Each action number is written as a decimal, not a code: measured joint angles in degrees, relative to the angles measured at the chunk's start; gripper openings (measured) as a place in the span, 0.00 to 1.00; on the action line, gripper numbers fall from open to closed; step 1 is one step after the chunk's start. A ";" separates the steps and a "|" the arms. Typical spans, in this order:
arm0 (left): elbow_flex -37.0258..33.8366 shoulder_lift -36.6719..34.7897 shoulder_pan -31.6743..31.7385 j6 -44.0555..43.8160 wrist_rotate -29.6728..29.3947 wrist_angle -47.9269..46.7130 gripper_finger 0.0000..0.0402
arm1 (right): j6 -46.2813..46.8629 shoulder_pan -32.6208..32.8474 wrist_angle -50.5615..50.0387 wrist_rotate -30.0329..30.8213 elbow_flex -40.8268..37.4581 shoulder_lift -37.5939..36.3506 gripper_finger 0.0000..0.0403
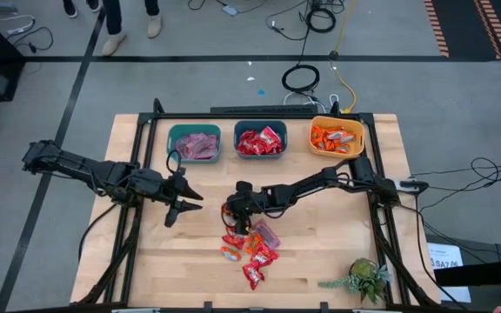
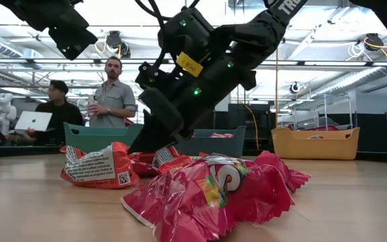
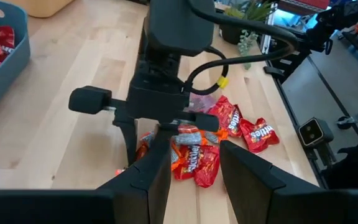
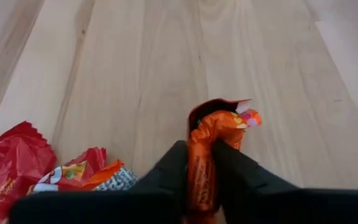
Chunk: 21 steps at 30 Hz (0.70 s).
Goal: Sort candy
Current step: Put the orange chocolate into the yellow bin
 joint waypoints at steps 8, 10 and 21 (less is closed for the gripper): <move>0.00 0.00 -0.05 0.07 -0.02 0.17 0.36 | -0.60 -1.19 -4.59 -0.81 -0.39 -4.50 0.07; 0.00 0.00 -0.07 0.26 -0.02 0.06 0.36 | -0.60 -1.79 -6.46 -0.04 -0.39 -7.27 0.07; 0.02 0.00 -0.05 0.41 -0.06 0.04 0.36 | 1.45 -6.46 -21.99 6.89 -0.29 -27.15 0.04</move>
